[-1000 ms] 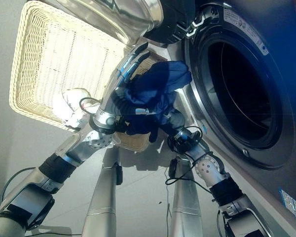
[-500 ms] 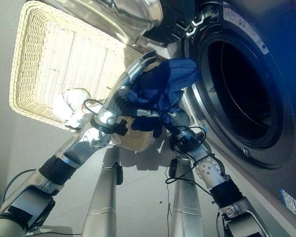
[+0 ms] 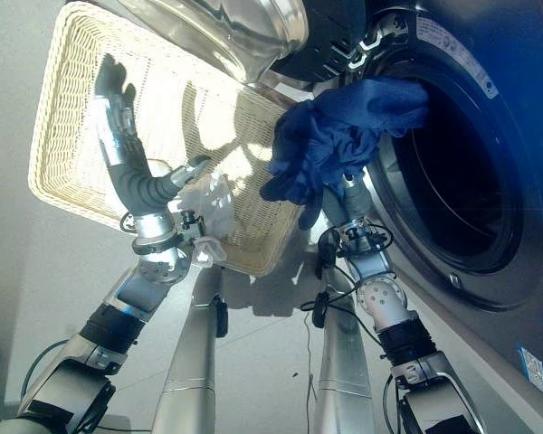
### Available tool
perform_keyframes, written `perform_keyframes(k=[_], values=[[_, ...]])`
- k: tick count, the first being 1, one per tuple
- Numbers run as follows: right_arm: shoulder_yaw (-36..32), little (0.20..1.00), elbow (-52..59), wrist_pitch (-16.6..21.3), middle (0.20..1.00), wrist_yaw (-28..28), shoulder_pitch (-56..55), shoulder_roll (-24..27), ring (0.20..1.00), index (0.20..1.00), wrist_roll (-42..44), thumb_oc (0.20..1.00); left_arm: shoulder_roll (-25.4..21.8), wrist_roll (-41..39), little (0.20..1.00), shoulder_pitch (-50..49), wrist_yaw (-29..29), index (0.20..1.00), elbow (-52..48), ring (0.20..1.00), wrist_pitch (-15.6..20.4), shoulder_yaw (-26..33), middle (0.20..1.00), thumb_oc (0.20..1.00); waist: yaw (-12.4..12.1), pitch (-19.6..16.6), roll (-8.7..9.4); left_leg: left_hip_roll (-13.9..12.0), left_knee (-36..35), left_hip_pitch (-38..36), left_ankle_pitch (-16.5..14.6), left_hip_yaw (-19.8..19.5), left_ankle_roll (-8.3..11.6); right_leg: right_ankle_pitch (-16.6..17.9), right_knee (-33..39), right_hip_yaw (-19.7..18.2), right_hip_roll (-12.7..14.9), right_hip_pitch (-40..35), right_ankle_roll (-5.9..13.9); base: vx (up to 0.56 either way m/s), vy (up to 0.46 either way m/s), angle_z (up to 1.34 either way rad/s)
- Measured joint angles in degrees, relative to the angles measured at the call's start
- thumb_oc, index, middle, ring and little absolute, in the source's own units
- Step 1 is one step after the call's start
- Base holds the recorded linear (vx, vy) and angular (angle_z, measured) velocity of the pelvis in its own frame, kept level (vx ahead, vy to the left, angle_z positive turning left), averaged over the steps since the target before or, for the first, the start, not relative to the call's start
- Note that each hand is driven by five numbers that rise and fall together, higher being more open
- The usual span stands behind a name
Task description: Put the clothes into the washing machine.
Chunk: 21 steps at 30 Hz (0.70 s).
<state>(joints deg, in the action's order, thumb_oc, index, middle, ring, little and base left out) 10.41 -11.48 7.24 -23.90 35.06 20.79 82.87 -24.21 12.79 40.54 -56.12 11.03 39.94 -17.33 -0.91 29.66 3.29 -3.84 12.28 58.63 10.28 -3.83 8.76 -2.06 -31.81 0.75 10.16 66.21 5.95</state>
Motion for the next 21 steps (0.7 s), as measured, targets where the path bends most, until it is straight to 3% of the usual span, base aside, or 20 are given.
perform_keyframes(k=[6,13,15,18,19,20,21], values=[[-1.4,0.2,-10.4,-0.1,0.2,4.6,3.7,0.0,0.2,0.2,7.9,0.2,0.5,0.0,1.0,1.6,-2.7,1.0,7.8,1.0,-1.9,0.5,1.0,1.0,0.1,0.0,0.0,0.0,0.2,0.0,0.0,-0.1,0.0,0.0,0.0,0.1,0.0,-0.1,-0.02,0.0,0.005,0.0],[-4.1,0.2,-40.0,1.5,0.2,16.0,14.2,4.1,0.2,0.2,14.4,0.2,-4.5,-0.3,1.0,8.7,-2.6,1.0,24.8,1.0,-7.3,-4.8,1.0,1.0,-0.3,0.2,-0.35,-0.1,0.5,0.0,0.0,0.1,-0.01,0.5,0.8,0.1,0.0,-0.4,-0.2,0.0,0.032,-0.02],[-5.4,0.2,-48.3,3.9,0.2,22.8,19.5,7.9,0.2,0.2,15.2,0.2,-6.4,-0.9,1.0,12.1,-1.9,1.0,30.5,1.0,-9.3,-9.1,1.0,1.0,-0.9,0.5,-1.03,-0.1,0.7,0.0,0.0,0.1,-0.01,0.9,1.1,0.2,0.0,-0.6,-0.11,0.01,0.004,-0.06],[-7.9,0.2,-50.2,15.1,0.2,31.2,25.1,14.1,0.2,0.2,18.1,0.2,-8.0,-6.2,1.0,12.5,-1.8,1.0,31.1,1.0,-9.7,-9.6,1.0,1.0,-1.5,0.8,-1.59,-0.2,0.6,0.2,0.1,0.1,-0.07,1.5,1.7,0.2,-0.1,-0.6,-0.31,0.01,-0.01,-0.03],[-8.2,0.564,-49.9,18.9,0.564,33.1,26.4,15.4,0.564,0.564,18.6,0.564,-8.5,-7.7,1.0,12.3,-1.8,1.0,31.1,1.0,-9.7,-9.7,1.0,1.0,-1.5,0.8,-1.59,-0.2,0.6,0.2,0.1,0.0,-0.07,1.6,1.8,0.2,-0.2,-0.7,-0.39,0.0,0.031,0.0],[-8.9,0.837,-48.7,22.5,0.837,35.1,27.4,16.9,0.837,0.837,18.4,0.837,-8.7,-9.1,1.0,11.9,-1.8,1.0,31.0,1.0,-9.7,-9.7,1.0,1.0,-1.5,0.8,-1.59,-0.3,0.6,0.2,0.1,0.0,-0.07,1.6,1.9,0.3,-0.2,-0.7,-0.4,0.0,0.056,0.0],[-9.2,1.0,-45.7,26.0,1.0,38.1,27.6,18.2,1.0,1.0,17.1,1.0,-8.9,-10.3,1.0,11.6,-1.8,1.0,31.0,1.0,-9.7,-9.8,1.0,1.0,-1.4,0.8,-1.59,-0.2,0.5,0.2,0.1,0.0,-0.07,1.6,2.0,0.3,-0.2,-0.7,-0.4,-0.03,0.052,0.0]])
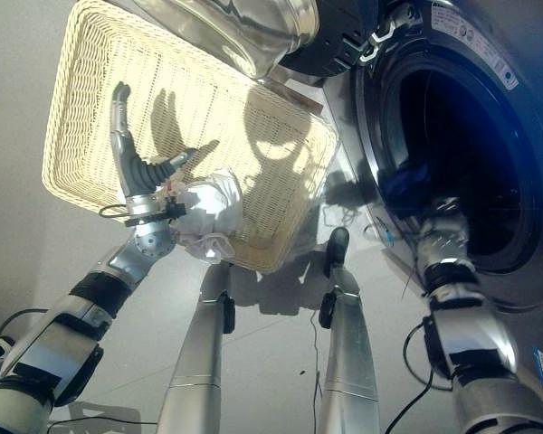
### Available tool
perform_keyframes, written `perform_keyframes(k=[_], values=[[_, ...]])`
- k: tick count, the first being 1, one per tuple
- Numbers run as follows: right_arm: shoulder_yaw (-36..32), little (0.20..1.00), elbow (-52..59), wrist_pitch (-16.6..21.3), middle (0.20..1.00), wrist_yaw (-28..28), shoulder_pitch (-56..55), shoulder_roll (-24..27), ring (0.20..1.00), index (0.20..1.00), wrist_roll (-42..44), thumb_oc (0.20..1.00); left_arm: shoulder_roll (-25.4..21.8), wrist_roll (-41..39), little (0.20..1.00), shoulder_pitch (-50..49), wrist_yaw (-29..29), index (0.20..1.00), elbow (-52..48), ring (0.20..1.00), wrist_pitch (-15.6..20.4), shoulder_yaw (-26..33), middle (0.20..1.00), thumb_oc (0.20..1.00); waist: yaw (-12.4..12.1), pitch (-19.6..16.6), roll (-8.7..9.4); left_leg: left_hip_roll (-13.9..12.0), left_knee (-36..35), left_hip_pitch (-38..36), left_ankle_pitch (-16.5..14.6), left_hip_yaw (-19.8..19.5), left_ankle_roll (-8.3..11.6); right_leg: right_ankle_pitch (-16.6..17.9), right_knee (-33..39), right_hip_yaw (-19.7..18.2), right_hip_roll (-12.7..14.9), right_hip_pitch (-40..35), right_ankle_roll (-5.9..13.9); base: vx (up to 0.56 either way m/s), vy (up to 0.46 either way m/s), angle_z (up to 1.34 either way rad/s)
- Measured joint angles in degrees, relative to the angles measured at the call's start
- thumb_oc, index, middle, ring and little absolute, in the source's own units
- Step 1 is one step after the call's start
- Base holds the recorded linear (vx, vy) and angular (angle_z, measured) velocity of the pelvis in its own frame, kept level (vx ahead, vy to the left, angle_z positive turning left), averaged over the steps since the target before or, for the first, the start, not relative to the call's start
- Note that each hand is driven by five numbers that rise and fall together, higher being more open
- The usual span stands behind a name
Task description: Put the clothes into the washing machine.
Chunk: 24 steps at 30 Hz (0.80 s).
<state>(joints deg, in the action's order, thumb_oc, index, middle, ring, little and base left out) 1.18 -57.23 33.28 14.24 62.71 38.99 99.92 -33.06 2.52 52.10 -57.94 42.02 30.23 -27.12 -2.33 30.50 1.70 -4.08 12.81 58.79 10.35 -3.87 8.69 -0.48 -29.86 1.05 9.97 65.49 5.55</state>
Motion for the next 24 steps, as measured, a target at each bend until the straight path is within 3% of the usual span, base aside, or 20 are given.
perform_keyframes(k=[2,5,10,12,15,17,20,24], values=[[-0.5,1.0,3.2,4.3,1.0,4.1,1.2,2.6,1.0,1.0,-4.7,1.0,-0.4,-1.9,1.0,-0.3,0.0,1.0,0.0,1.0,0.0,-0.2,1.0,1.0,0.0,0.0,0.0,0.0,-0.1,0.0,0.0,0.0,-0.01,0.1,0.3,0.0,0.0,-0.1,0.04,-0.02,0.043,-0.01],[-0.5,1.0,3.7,3.9,1.0,3.4,1.4,2.5,1.0,1.0,-7.9,1.0,-1.1,-2.9,1.0,-0.2,0.6,1.0,0.0,1.0,0.0,-0.2,1.0,1.0,0.0,0.0,0.0,-0.1,-0.3,0.0,0.0,-0.4,-0.01,0.1,0.6,0.4,-0.1,-0.3,0.02,0.0,0.0,0.0],[3.3,1.0,0.4,-3.4,1.0,1.7,0.3,1.6,1.0,1.0,-22.1,1.0,-1.6,-4.5,1.0,0.3,1.7,1.0,0.1,1.0,0.2,-0.1,1.0,1.0,-0.3,0.0,0.0,0.1,-0.8,0.0,0.1,-1.2,0.06,0.0,0.6,0.9,0.1,-0.4,0.02,0.0,-0.001,0.01],[6.7,1.0,-0.5,-7.5,1.0,3.3,0.3,1.4,1.0,1.0,-32.5,1.0,-1.6,-4.5,1.0,0.3,2.0,1.0,0.1,1.0,0.2,-0.1,1.0,1.0,-0.4,0.0,0.0,0.1,-1.1,0.0,0.2,-1.3,0.09,-0.1,0.6,1.2,0.1,-0.4,-0.01,0.0,-0.01,0.02],[9.1,1.0,-0.9,-12.5,1.0,5.3,0.7,1.1,1.0,1.0,-40.8,1.0,-1.6,-4.5,1.0,0.4,2.3,1.0,0.1,1.0,0.2,-0.1,1.0,1.0,-0.7,0.0,0.0,0.1,-1.2,0.0,0.3,-1.6,0.14,-0.2,0.4,1.4,0.2,-0.4,-0.09,0.0,-0.002,0.01],[13.3,1.0,-4.9,-20.2,1.0,8.8,2.6,1.1,1.0,1.0,-51.0,1.0,-1.5,-4.5,1.0,0.7,2.9,1.0,0.1,1.0,0.2,-0.1,1.0,1.0,-1.3,0.0,-0.01,0.1,-1.3,0.0,0.3,-1.8,0.23,-0.5,0.2,1.6,0.2,-0.4,-0.12,0.0,-0.001,0.02],[17.6,1.0,-7.2,-26.5,1.0,13.2,3.7,-0.3,1.0,1.0,-58.2,1.0,-1.6,-4.5,1.0,1.1,3.0,1.0,0.1,1.0,0.0,-0.1,1.0,1.0,-1.9,0.0,-0.03,0.1,-1.5,0.3,0.5,-2.5,0.47,-1.0,-0.2,2.2,0.3,-0.3,-0.03,0.0,-0.007,0.07],[19.9,1.0,-6.9,-29.1,1.0,18.0,5.1,-0.8,1.0,1.0,-64.5,1.0,-1.5,-4.5,1.0,1.8,3.2,1.0,0.6,1.0,-0.4,-0.2,1.0,1.0,-2.7,0.0,-0.03,0.2,-1.6,1.2,0.7,-3.2,0.63,-1.2,-0.6,2.7,0.4,0.4,-0.3,0.0,0.006,0.05]])
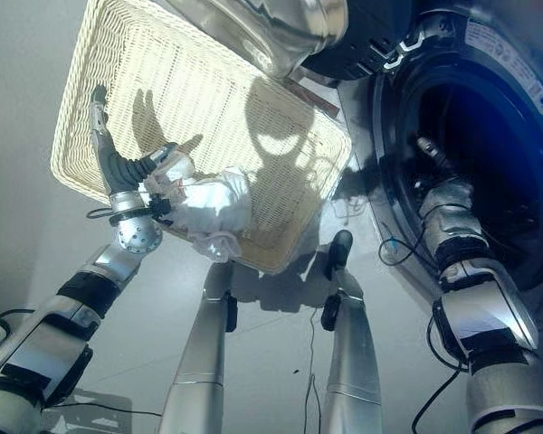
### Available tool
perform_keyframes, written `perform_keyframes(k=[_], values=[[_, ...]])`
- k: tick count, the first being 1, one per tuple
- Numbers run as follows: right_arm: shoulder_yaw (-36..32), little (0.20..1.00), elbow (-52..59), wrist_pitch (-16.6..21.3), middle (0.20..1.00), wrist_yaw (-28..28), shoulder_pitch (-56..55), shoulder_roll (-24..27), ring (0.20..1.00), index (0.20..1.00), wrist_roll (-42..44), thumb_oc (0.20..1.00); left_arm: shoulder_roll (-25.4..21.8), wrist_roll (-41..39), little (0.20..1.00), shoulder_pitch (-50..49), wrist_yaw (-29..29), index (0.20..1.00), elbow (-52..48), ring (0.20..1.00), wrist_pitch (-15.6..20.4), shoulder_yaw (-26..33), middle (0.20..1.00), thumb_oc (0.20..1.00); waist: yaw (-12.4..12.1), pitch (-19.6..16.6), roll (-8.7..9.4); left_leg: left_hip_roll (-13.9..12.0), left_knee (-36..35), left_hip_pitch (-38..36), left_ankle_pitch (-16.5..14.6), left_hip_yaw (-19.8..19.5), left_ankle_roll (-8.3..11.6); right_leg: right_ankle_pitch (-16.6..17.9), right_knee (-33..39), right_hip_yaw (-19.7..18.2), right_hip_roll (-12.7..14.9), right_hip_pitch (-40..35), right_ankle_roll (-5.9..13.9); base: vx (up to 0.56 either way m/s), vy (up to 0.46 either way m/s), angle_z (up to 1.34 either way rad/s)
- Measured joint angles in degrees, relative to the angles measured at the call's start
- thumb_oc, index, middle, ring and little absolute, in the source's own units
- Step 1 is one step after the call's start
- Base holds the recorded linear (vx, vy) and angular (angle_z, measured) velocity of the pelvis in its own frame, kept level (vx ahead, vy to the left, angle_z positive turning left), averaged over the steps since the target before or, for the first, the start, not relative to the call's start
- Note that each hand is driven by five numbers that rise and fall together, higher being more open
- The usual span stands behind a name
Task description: Put the clothes into the washing machine.
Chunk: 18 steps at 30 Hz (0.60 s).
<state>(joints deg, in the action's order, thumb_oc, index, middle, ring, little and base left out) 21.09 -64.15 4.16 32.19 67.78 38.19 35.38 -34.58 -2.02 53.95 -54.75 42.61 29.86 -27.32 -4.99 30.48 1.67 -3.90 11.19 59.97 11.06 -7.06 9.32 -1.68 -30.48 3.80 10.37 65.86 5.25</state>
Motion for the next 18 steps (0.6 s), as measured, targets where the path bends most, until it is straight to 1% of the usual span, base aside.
perform_keyframes(k=[3,4,5,6,8,10,11,13,16,18], values=[[0.1,1.0,3.4,-0.4,1.0,2.8,-0.6,-2.5,1.0,1.0,-3.9,1.0,0.0,-0.1,1.0,-0.4,0.0,1.0,0.3,1.0,-0.4,0.2,1.0,1.0,-0.5,0.0,-0.01,0.0,-0.5,0.0,0.1,0.0,0.09,-0.6,-0.6,0.0,0.1,0.5,-0.12,-0.01,0.048,0.03],[0.0,1.0,5.3,-0.7,1.0,4.7,-1.5,-3.6,1.0,1.0,-4.8,1.0,0.0,-1.1,1.0,-0.7,0.1,1.0,0.3,1.0,-0.4,0.2,1.0,1.0,-0.4,0.0,-0.01,0.0,-0.6,0.0,0.1,0.0,0.11,-0.9,-0.8,0.0,0.1,0.6,-0.16,-0.02,0.054,0.03],[0.0,1.0,6.6,-0.6,1.0,5.6,-2.3,-3.8,1.0,1.0,-5.8,1.0,0.2,-1.6,1.0,-1.0,0.0,1.0,0.3,1.0,-0.4,0.4,1.0,1.0,-0.4,0.0,-0.01,0.0,-0.7,0.0,0.1,0.0,0.11,-1.0,-0.9,0.0,0.1,0.7,-0.16,-0.01,0.045,0.04],[-0.3,1.0,10.2,-0.5,1.0,6.2,-4.7,-3.7,1.0,1.0,-8.4,1.0,0.6,-2.2,1.0,-1.5,0.0,1.0,0.2,1.0,-0.5,1.5,1.0,1.0,-0.2,0.0,-0.01,0.1,-0.9,0.0,0.1,0.0,0.12,-1.2,-1.1,0.0,0.2,0.9,-0.17,-0.01,0.035,0.04],[-0.1,1.0,15.1,-0.3,1.0,6.9,-8.2,-4.0,1.0,1.0,-12.5,1.0,0.7,-3.0,1.0,-1.9,-0.6,1.0,0.3,1.0,-1.1,1.6,1.0,1.0,0.2,0.0,-0.01,0.2,-1.0,0.0,0.1,0.2,0.13,-1.7,-1.7,0.0,0.4,1.3,-0.23,-0.01,0.038,0.03],[0.0,1.0,17.4,-0.1,1.0,7.7,-10.0,-4.2,1.0,1.0,-15.0,1.0,0.7,-3.2,1.0,-2.5,-1.0,1.0,0.3,1.0,-1.6,2.1,1.0,1.0,0.6,0.0,-0.01,0.1,-1.3,0.0,0.1,0.3,0.14,-1.9,-2.0,-0.1,0.4,1.6,-0.35,-0.01,0.06,0.01],[0.2,1.0,18.9,0.0,1.0,7.9,-11.3,-4.5,1.0,1.0,-16.5,1.0,0.8,-3.3,1.0,-3.1,-1.4,1.0,0.3,1.0,-1.6,3.1,1.0,1.0,1.3,0.0,-0.01,0.2,-1.4,0.0,0.1,0.4,0.14,-2.1,-2.3,-0.1,0.5,1.8,-0.35,-0.01,0.065,0.0],[0.1,1.0,23.4,0.5,1.0,8.3,-14.1,-4.7,1.0,1.0,-19.6,1.0,1.0,-3.6,1.0,-3.7,-1.6,1.0,0.4,1.0,-1.6,4.7,1.0,1.0,1.8,0.0,-0.01,0.1,-1.6,0.0,0.0,0.7,0.21,-2.3,-2.6,-0.3,0.5,2.2,-0.51,-0.01,0.079,-0.02],[0.6,1.0,28.6,1.8,1.0,8.6,-18.6,-8.5,1.0,1.0,-25.8,1.0,1.2,-3.8,1.0,-4.5,-2.0,1.0,0.6,1.0,-1.5,7.8,1.0,1.0,2.7,0.0,-0.05,-0.1,-1.7,0.0,0.0,1.2,0.22,-2.6,-2.9,-0.4,0.4,2.6,-0.66,-0.01,0.073,-0.01],[2.3,1.0,30.4,2.3,1.0,9.4,-21.5,-9.3,1.0,1.0,-29.3,1.0,1.8,-3.8,1.0,-4.6,-2.5,1.0,1.1,1.0,-1.4,8.5,1.0,1.0,2.7,0.0,-0.12,-0.1,-1.7,0.0,0.0,1.9,0.21,-2.6,-3.0,-0.9,0.3,2.9,-0.63,-0.01,0.06,-0.03]])
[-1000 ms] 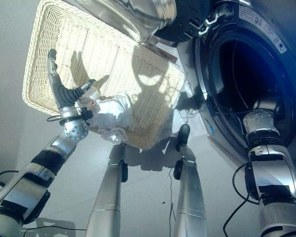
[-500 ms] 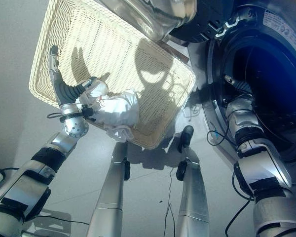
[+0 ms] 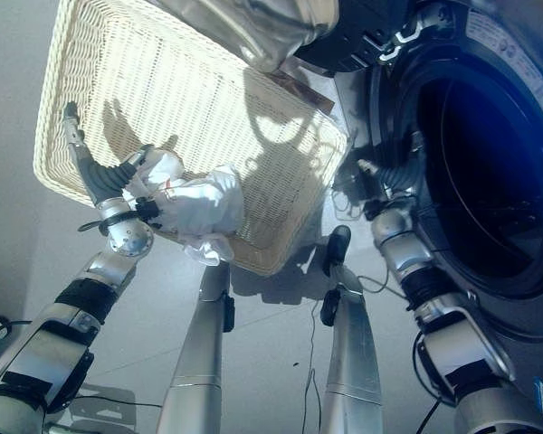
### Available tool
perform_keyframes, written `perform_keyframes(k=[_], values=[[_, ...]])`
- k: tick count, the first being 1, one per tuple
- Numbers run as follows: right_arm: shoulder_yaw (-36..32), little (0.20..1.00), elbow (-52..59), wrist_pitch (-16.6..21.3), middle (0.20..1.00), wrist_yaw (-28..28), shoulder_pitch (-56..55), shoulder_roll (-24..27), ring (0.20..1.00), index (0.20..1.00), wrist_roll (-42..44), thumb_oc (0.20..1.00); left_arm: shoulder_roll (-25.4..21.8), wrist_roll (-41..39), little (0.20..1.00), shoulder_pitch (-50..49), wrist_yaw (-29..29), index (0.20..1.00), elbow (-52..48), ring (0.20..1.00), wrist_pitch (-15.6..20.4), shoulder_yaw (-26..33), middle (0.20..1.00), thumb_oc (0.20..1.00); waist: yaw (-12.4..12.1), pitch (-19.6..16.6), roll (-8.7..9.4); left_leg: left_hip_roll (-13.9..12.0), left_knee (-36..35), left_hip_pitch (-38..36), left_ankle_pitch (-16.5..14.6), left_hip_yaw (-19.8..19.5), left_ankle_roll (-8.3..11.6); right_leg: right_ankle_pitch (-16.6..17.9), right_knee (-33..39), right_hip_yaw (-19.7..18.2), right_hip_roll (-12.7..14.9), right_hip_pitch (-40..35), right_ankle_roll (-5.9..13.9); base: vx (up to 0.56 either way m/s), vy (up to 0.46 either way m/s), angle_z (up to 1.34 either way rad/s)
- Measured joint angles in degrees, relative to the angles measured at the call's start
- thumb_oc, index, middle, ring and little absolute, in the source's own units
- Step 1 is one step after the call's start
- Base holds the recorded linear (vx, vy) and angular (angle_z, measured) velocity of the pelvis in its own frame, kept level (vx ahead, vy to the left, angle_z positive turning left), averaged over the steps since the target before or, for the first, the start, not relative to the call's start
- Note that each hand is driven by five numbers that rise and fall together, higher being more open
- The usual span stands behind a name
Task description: Put the clothes into the washing machine.
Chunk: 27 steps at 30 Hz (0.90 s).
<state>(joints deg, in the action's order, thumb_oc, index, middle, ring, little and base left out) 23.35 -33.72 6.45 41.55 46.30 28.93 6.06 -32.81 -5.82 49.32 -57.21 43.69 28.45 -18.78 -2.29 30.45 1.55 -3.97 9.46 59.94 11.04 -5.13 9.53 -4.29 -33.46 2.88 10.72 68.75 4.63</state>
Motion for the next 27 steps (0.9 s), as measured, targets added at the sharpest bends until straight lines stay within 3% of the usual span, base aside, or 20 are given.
perform_keyframes(k=[6,15,27], values=[[2.5,1.0,2.3,2.4,1.0,2.6,-2.5,-1.5,1.0,1.0,-12.3,1.0,0.4,0.0,1.0,-1.2,-0.8,1.0,0.7,1.0,0.8,0.5,1.0,1.0,0.0,0.0,-0.07,-0.1,0.0,0.0,0.0,0.9,0.0,-0.1,-0.6,-1.0,-0.3,0.9,0.17,-0.01,0.035,-0.03],[4.3,1.0,2.0,5.4,1.0,5.9,-1.8,-1.2,1.0,1.0,-15.6,1.0,0.3,0.0,1.0,-0.9,-0.9,1.0,2.4,1.0,1.2,2.1,1.0,1.0,0.1,0.0,-0.07,-0.4,0.1,-0.2,0.0,1.5,0.01,0.2,-0.7,-1.3,-0.6,0.9,-0.22,0.0,0.0,0.0],[12.1,1.0,8.7,9.2,1.0,0.4,-0.1,-1.1,1.0,1.0,-28.0,1.0,0.3,0.0,1.0,-0.7,-1.8,1.0,2.5,1.0,-0.1,2.1,1.0,1.0,-0.1,0.0,-0.08,-0.5,0.4,-0.3,0.1,1.5,0.15,0.1,-1.3,-1.3,-0.6,0.9,-0.2,0.0,0.0,0.0]])
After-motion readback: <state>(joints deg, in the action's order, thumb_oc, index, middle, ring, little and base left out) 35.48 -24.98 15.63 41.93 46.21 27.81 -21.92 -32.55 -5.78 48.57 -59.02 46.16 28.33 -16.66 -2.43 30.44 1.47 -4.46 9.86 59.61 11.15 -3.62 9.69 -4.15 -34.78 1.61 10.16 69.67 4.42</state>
